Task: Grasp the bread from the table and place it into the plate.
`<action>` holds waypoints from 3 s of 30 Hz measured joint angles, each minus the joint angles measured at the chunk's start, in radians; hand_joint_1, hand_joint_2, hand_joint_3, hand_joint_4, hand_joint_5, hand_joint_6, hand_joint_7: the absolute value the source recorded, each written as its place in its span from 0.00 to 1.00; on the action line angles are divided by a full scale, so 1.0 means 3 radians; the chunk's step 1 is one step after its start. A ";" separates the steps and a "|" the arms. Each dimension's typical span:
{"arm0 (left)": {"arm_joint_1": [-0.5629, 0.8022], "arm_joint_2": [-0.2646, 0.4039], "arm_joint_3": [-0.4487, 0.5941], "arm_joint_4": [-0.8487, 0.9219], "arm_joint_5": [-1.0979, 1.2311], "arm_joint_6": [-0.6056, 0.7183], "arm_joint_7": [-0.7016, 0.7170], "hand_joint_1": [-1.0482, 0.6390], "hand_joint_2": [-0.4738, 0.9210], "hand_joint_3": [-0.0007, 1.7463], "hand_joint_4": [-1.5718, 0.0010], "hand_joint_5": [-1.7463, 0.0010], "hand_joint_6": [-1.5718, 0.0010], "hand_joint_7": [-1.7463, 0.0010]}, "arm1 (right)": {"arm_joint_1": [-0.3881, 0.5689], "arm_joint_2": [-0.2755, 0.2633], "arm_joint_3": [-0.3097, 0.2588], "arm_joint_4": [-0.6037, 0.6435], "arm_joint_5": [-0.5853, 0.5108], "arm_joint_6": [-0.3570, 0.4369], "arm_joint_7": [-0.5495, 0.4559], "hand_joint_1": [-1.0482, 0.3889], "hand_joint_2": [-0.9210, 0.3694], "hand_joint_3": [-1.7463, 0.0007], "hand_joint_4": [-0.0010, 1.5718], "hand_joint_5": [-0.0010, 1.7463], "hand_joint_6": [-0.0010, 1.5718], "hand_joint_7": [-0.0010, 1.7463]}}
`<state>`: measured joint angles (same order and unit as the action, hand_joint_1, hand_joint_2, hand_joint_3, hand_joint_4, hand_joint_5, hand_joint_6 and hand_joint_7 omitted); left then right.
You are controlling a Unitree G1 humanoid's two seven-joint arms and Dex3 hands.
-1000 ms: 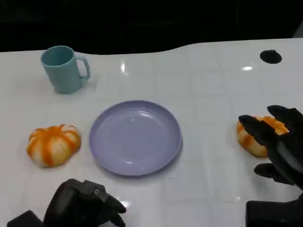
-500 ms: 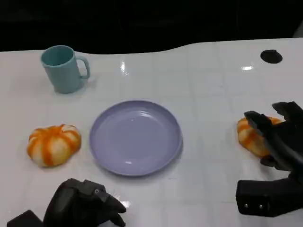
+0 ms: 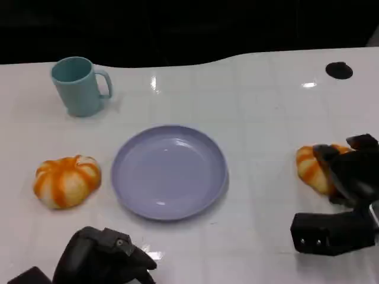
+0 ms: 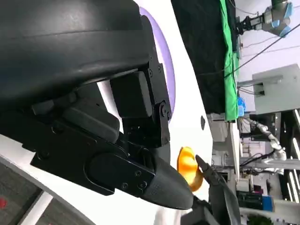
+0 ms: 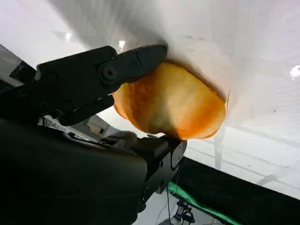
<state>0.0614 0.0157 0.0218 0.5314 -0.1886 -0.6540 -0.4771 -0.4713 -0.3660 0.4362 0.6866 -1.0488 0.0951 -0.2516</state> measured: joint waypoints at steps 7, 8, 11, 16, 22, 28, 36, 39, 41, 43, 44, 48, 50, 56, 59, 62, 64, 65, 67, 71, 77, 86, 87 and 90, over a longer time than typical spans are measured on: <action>0.0005 -0.0001 -0.0004 -0.0021 0.0002 0.0002 0.0001 0.00 1.00 0.00 0.10 0.58 0.00 0.86 | -0.0142 -0.0039 0.0005 0.0375 0.0364 -0.0567 -0.0496 0.65 0.06 1.00 0.55 0.95 0.89 0.04; 0.0005 -0.0001 -0.0005 -0.0022 0.0002 0.0002 0.0001 0.00 1.00 0.00 0.10 0.59 0.00 0.86 | -0.0154 -0.0047 0.0010 0.0421 0.0391 -0.0649 -0.0572 0.65 0.06 0.99 0.54 0.98 0.90 0.04; 0.0004 -0.0002 -0.0006 -0.0023 0.0001 0.0005 0.0001 0.00 1.00 0.00 0.10 0.59 0.00 0.86 | -0.0166 -0.0070 0.0030 0.0502 0.0423 -0.0786 -0.0734 0.66 0.05 0.99 0.52 1.00 0.92 0.06; 0.0002 -0.0003 -0.0006 -0.0023 0.0001 0.0022 0.0001 0.00 1.00 0.00 0.10 0.59 0.00 0.86 | -0.0156 -0.0088 0.0061 0.0535 0.0469 -0.0946 -0.0931 0.69 0.09 1.00 0.54 1.00 0.93 0.08; 0.0000 -0.0003 -0.0003 -0.0021 -0.0002 0.0028 0.0000 0.00 0.99 0.00 0.10 0.59 0.01 0.86 | -0.0117 -0.0106 0.0052 0.0423 0.0532 -0.1065 -0.1055 0.70 0.06 1.00 0.56 1.00 0.64 0.63; -0.0003 -0.0003 -0.0004 -0.0022 -0.0002 0.0032 0.0000 0.00 0.99 0.00 0.10 0.59 0.00 0.86 | -0.0001 -0.0127 -0.0014 0.0029 0.0632 -0.1149 -0.1103 0.75 0.06 1.00 0.62 1.00 0.67 0.67; -0.0002 0.0001 -0.0002 -0.0024 -0.0003 0.0036 0.0000 0.00 1.00 0.00 0.10 0.59 0.00 0.86 | 0.0197 -0.0050 -0.0040 -0.0567 0.0867 -0.1483 -0.1092 0.80 0.54 0.26 0.67 0.97 0.64 0.78; -0.0003 -0.0001 -0.0004 -0.0024 -0.0002 0.0037 0.0000 0.00 1.00 0.00 0.10 0.59 0.00 0.86 | 0.0198 0.0077 -0.0034 -0.0687 0.0919 -0.1603 -0.1070 0.79 0.59 0.18 0.67 0.99 0.62 0.83; -0.0003 -0.0002 -0.0005 -0.0024 -0.0002 0.0037 0.0000 0.00 1.00 0.00 0.10 0.59 0.00 0.86 | 0.0196 0.0173 -0.0021 -0.0699 0.0929 -0.1638 -0.1038 0.79 0.60 0.16 0.68 0.97 0.63 0.81; -0.0002 -0.0002 -0.0004 -0.0024 0.0000 0.0042 0.0001 0.00 0.99 0.00 0.10 0.59 0.00 0.86 | 0.0174 0.0278 0.0002 -0.0671 0.0928 -0.1679 -0.1038 0.78 0.60 0.15 0.68 0.97 0.64 0.80; -0.0003 -0.0002 -0.0004 -0.0024 0.0000 0.0051 0.0001 0.00 0.99 0.00 0.10 0.59 0.00 0.86 | 0.0149 0.0335 0.0010 -0.0651 0.0930 -0.1705 -0.1037 0.77 0.60 0.15 0.67 0.98 0.64 0.80; -0.0007 -0.0004 -0.0005 -0.0023 0.0001 0.0066 0.0001 0.00 0.99 0.00 0.10 0.59 0.00 0.86 | 0.0006 0.0533 0.0021 -0.0508 0.0948 -0.1807 -0.1026 0.76 0.59 0.14 0.66 1.00 0.62 0.83; -0.0013 -0.0006 -0.0005 -0.0021 0.0000 0.0066 0.0001 0.00 0.99 0.00 0.10 0.59 0.00 0.86 | -0.0066 0.0629 0.0031 -0.0394 0.0952 -0.1849 -0.1030 0.75 0.57 0.16 0.64 1.00 0.59 0.86; -0.0046 -0.0013 -0.0005 -0.0004 0.0001 0.0067 0.0001 0.00 0.98 0.00 0.09 0.59 0.00 0.86 | -0.0303 0.0929 0.0128 0.0027 0.0944 -0.1879 -0.1046 0.72 0.52 0.20 0.62 1.00 0.54 0.90; -0.0046 -0.0015 -0.0006 -0.0005 0.0001 0.0082 0.0001 0.00 0.98 0.00 0.09 0.59 0.00 0.86 | -0.0458 0.1048 0.0152 0.0250 0.0935 -0.1878 -0.1078 0.72 0.49 0.23 0.60 1.00 0.52 0.91; -0.0046 -0.0015 -0.0006 -0.0004 0.0000 0.0084 0.0001 0.00 0.98 0.00 0.09 0.60 0.00 0.86 | -0.0585 0.1156 0.0169 0.0452 0.0937 -0.1873 -0.1097 0.71 0.47 0.26 0.58 0.98 0.53 0.84; -0.0046 -0.0016 -0.0007 -0.0005 0.0001 0.0084 0.0001 0.00 0.98 0.00 0.09 0.60 0.00 0.86 | -0.0640 0.1219 0.0187 0.0574 0.0937 -0.1869 -0.1114 0.69 0.44 0.30 0.58 0.88 0.57 0.65; -0.0046 -0.0017 -0.0008 -0.0005 0.0000 0.0084 0.0001 0.00 0.98 0.00 0.09 0.60 0.00 0.86 | -0.0660 0.1242 0.0196 0.0623 0.0937 -0.1867 -0.1119 0.68 0.40 0.37 0.56 0.81 0.57 0.56; -0.0046 -0.0019 -0.0011 -0.0005 0.0000 0.0084 0.0001 0.00 0.98 0.00 0.09 0.60 0.00 0.86 | -0.0694 0.1283 0.0217 0.0690 0.0937 -0.1837 -0.1115 0.64 0.29 0.54 0.52 0.70 0.58 0.36; -0.0046 -0.0022 -0.0013 -0.0005 -0.0002 0.0085 0.0000 0.00 0.98 0.00 0.09 0.60 0.00 0.86 | -0.0737 0.1298 0.0273 0.0703 0.0925 -0.1686 -0.0981 0.56 0.19 0.68 0.34 0.37 0.44 0.10; -0.0047 -0.0029 -0.0014 -0.0004 -0.0002 0.0087 0.0000 0.00 0.98 0.00 0.09 0.60 0.00 0.86 | -0.0715 0.1244 0.0345 0.0469 0.0927 -0.1444 -0.0478 0.47 0.03 0.93 0.08 0.22 0.27 0.00; -0.0048 -0.0030 -0.0015 -0.0007 0.0000 0.0102 0.0001 0.00 0.98 0.00 0.09 0.60 0.00 0.86 | -0.0361 0.1017 0.0283 -0.0348 0.1147 -0.1187 0.0417 0.40 0.00 0.93 0.02 0.21 0.20 0.01; -0.0048 -0.0030 -0.0015 -0.0006 0.0001 0.0103 0.0001 0.00 0.98 0.00 0.09 0.60 0.00 0.86 | -0.0316 0.0979 0.0263 -0.0444 0.1176 -0.1182 0.0472 0.40 0.00 0.93 0.03 0.22 0.21 0.01; -0.0048 -0.0030 -0.0015 -0.0006 0.0003 0.0104 0.0002 0.00 0.98 0.00 0.08 0.60 0.00 0.85 | -0.0190 0.0885 0.0213 -0.0666 0.1275 -0.1210 0.0550 0.41 0.00 0.95 0.05 0.24 0.24 0.02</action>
<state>0.0470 0.0068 0.0173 0.5297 -0.1877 -0.6228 -0.4765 -0.5284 -0.1005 0.5002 0.4866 -0.6663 -0.2679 -0.0866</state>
